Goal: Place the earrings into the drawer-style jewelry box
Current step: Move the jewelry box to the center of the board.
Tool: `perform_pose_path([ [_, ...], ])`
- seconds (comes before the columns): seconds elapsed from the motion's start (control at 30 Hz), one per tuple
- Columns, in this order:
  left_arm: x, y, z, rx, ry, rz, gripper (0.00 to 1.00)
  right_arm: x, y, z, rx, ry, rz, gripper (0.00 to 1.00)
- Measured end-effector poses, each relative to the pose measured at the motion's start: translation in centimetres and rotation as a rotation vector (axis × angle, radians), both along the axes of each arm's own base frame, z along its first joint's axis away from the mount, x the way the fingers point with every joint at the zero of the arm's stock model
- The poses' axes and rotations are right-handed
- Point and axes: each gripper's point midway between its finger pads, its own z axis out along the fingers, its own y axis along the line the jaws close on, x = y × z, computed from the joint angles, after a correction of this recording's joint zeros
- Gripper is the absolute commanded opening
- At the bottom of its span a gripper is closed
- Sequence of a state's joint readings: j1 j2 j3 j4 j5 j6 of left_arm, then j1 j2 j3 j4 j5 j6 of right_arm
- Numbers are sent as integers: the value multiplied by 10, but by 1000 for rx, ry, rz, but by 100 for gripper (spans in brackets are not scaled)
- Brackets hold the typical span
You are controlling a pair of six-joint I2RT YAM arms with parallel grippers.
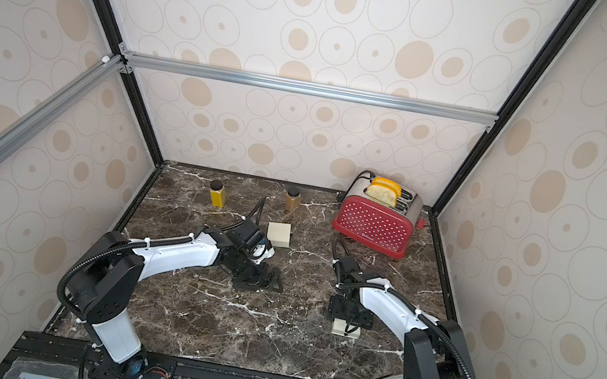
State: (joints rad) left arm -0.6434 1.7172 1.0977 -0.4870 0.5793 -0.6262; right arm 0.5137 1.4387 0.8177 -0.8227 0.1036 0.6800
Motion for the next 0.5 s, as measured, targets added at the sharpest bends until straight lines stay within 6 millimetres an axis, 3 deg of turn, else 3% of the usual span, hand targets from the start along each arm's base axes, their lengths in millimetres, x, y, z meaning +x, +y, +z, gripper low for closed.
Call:
perform_pose_path([
  [0.5, 6, -2, 1, -10, 6, 8, 99, 5, 2, 1, -16, 16, 37, 65],
])
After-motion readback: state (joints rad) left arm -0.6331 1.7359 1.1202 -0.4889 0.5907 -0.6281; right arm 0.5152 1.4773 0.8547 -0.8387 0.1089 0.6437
